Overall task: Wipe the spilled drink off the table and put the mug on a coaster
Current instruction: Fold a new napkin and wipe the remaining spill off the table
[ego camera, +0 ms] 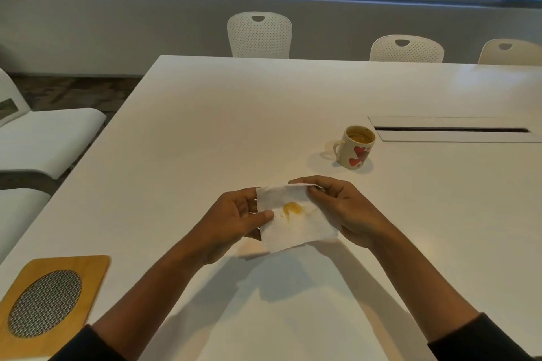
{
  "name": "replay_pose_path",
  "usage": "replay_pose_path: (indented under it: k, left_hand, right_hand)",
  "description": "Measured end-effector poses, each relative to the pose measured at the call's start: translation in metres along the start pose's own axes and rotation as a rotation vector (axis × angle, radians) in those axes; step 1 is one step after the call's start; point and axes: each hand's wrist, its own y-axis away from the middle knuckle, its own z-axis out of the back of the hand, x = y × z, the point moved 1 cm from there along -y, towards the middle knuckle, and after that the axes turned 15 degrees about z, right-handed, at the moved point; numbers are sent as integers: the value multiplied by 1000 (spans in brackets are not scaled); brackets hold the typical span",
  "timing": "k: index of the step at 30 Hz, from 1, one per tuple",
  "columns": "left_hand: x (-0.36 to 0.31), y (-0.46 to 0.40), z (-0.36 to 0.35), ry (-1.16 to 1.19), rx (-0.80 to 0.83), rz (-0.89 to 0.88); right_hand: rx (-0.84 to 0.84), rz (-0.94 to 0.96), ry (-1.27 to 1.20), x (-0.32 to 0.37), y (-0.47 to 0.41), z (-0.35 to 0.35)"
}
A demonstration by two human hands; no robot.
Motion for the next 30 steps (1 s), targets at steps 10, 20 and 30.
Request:
replay_pose_path:
  k: [10,20,30]
  left_hand:
    - [19,9,1,-149,-228,-77]
    - [41,15,-5,-269,-202,-171]
    - [32,-17,-9,-76,-86,79]
  right_hand:
    - [182,16,17,-3,39,10]
    - [-14,-207,-112,-24,54,-11]
    - [-49,-128,171,-28,35,11]
